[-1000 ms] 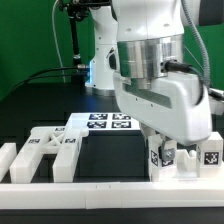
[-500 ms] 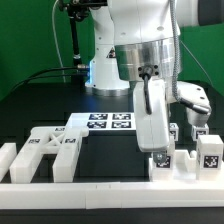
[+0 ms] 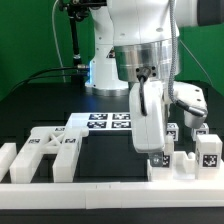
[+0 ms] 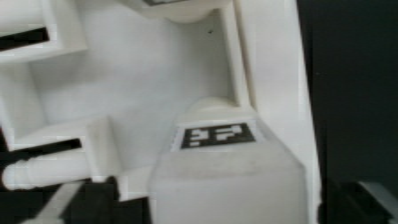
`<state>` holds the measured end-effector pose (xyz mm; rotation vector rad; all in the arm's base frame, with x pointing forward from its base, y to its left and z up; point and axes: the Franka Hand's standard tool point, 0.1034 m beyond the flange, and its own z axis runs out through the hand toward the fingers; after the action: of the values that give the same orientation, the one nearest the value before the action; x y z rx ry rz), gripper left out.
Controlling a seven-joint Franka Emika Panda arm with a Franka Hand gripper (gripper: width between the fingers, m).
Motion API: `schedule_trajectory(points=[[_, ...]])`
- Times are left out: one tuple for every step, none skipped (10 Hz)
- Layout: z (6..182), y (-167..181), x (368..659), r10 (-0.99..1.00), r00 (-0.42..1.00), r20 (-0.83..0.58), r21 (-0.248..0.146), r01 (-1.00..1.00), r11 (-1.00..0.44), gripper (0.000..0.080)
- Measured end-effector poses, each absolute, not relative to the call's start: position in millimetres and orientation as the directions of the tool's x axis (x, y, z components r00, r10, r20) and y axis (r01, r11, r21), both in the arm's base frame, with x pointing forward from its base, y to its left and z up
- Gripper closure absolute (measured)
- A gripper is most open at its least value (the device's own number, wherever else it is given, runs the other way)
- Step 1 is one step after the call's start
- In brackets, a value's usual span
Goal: Assemble chair
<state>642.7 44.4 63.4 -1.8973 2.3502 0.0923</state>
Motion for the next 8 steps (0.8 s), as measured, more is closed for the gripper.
schedule_trajectory(points=[[64.6, 44, 643, -0.972, -0.193, -0.131, -0.031, -0.98, 0.199, 0.0193], [76.6, 40, 646, -0.983, -0.127, -0.132, -0.054, -0.989, 0.135, 0.0162], [95.9, 40, 645, -0.985, -0.102, -0.142, -0.075, -0.991, 0.113, 0.0152], [111.3, 43, 643, -0.984, -0.091, -0.153, -0.084, -0.991, 0.104, 0.0152], [116.2, 46, 642, -0.983, -0.088, -0.16, -0.077, -0.992, 0.102, 0.015], [112.9, 45, 641, -0.984, -0.089, -0.157, -0.075, -0.992, 0.102, 0.015], [112.5, 45, 641, -0.984, -0.089, -0.157, -0.074, -0.992, 0.102, 0.015], [112.5, 45, 641, -0.984, -0.089, -0.157, -0.074, -0.992, 0.102, 0.015]])
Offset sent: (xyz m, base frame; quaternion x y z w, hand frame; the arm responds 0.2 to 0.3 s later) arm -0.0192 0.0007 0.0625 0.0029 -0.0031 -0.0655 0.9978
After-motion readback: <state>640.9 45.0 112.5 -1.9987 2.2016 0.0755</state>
